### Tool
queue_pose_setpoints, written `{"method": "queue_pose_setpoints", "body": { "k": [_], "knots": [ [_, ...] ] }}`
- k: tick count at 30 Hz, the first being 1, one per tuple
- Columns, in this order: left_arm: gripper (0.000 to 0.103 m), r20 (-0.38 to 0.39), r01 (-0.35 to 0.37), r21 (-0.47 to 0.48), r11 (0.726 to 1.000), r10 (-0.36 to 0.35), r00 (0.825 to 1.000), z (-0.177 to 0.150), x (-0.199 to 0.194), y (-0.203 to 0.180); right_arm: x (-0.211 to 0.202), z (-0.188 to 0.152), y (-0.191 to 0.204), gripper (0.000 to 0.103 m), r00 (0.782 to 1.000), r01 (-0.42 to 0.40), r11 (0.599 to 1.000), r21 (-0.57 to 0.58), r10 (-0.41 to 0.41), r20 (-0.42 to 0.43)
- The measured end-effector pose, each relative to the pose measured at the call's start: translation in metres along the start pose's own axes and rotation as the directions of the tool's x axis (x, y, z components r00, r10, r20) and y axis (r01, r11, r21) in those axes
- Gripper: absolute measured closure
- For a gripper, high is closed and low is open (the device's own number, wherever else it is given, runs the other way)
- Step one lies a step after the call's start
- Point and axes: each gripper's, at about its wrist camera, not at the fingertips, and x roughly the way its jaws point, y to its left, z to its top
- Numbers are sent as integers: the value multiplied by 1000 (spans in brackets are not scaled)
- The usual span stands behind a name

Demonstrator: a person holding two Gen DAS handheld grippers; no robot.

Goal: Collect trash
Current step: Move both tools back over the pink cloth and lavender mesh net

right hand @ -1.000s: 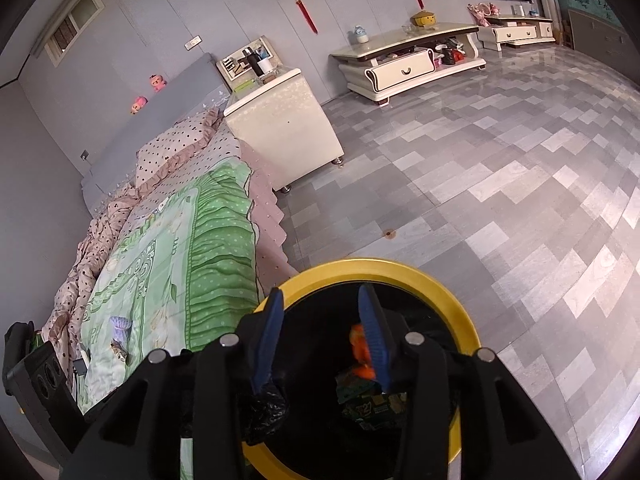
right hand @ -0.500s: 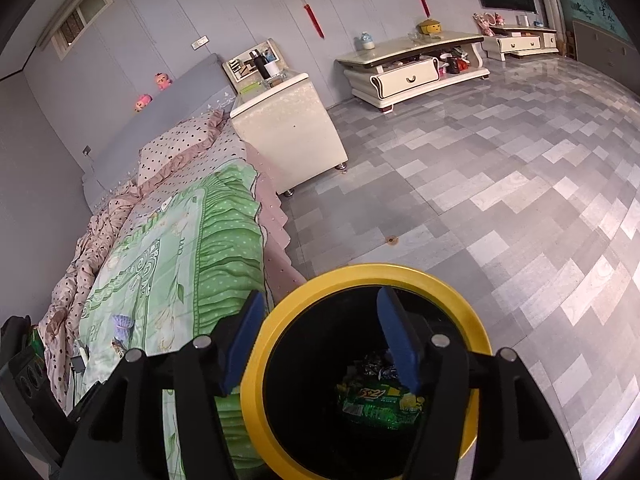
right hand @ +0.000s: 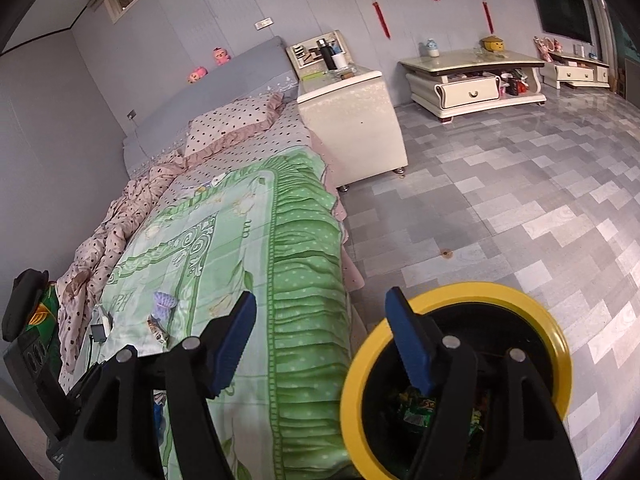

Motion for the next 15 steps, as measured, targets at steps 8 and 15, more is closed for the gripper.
{"method": "queue_pose_setpoints", "body": {
  "k": [8, 15],
  "knots": [
    [15, 16, -105, -73, 992, 107, 994, -2, -35, 88, 37, 10, 78, 39, 994, -100, 992, -82, 97, -47],
    [15, 14, -186, -129, 974, 190, 982, -18, -67, 158, 79, 4, 148, 39, 975, -192, 972, -135, 173, -138]
  ]
}}
